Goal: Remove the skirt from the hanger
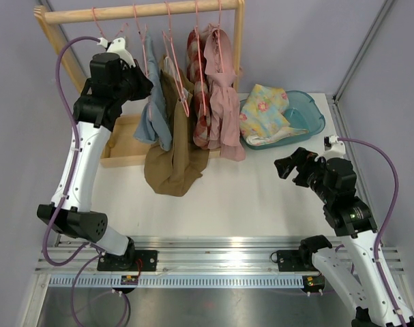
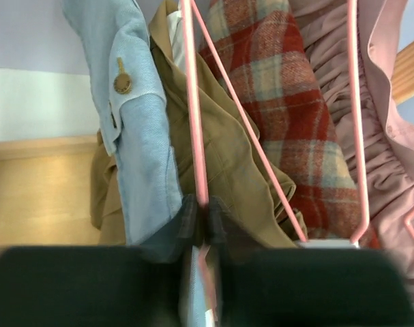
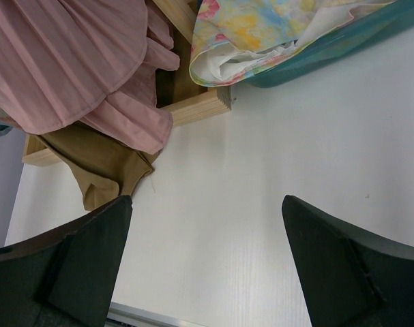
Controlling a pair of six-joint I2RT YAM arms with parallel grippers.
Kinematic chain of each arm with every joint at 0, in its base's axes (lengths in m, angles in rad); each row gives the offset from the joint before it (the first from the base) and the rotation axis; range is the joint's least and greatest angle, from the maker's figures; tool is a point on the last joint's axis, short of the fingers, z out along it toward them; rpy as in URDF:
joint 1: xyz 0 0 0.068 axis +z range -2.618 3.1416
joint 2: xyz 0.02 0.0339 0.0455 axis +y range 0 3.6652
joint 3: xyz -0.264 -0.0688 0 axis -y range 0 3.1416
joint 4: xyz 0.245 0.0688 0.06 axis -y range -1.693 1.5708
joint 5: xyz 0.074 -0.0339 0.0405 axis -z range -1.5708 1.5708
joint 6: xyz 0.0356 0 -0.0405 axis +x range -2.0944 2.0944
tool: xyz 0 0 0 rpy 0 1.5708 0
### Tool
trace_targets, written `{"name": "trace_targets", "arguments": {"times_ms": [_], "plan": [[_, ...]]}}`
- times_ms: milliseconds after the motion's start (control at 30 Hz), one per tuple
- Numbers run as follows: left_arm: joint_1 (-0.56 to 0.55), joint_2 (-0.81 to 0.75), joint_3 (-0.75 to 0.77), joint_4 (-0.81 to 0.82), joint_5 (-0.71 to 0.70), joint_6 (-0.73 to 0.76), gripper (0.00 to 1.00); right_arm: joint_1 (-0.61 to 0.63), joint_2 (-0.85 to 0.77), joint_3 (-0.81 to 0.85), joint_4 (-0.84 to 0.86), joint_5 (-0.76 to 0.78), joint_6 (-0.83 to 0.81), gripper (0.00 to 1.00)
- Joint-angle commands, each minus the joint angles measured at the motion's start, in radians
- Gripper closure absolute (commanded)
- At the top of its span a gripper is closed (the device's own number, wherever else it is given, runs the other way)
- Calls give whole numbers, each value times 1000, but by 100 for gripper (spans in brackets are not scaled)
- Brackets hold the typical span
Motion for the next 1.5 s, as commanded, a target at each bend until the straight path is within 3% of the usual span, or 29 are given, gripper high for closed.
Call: {"name": "trace_targets", "arguments": {"times_ms": [0, 167, 433, 533, 567, 600, 667, 933, 1200, 1433, 1467], "plan": [[-8, 30, 3, 59, -17, 12, 100, 5, -6, 32, 3, 8, -22, 1], [-29, 4, 46, 17, -63, 59, 100, 5, 3, 41, 56, -92, -48, 1], [-35, -48, 358, -216, -166, 118, 100, 27, 150, 197, 251, -347, 24, 0], [-35, -58, 426, -268, -175, 131, 100, 191, 271, 349, 250, -277, -57, 0], [-35, -68, 455, -277, -175, 134, 100, 252, 344, 397, 222, -178, -91, 0], [-35, -75, 462, -280, -173, 136, 100, 375, 388, 500, 207, -132, -117, 1], [-35, -100, 457, -290, -166, 138, 100, 461, 475, 604, 169, -38, -165, 0], [-35, -146, 386, -259, -159, 151, 100, 766, 854, 994, 179, 69, -191, 1], [-35, -174, 299, -198, -161, 147, 100, 893, 1166, 1267, 171, 104, -163, 1], [-35, -190, 287, -175, -156, 135, 100, 903, 1278, 1278, 226, 168, -165, 1], [-35, -193, 278, -169, -158, 131, 100, 905, 1288, 1267, 255, 174, -166, 8]]}}
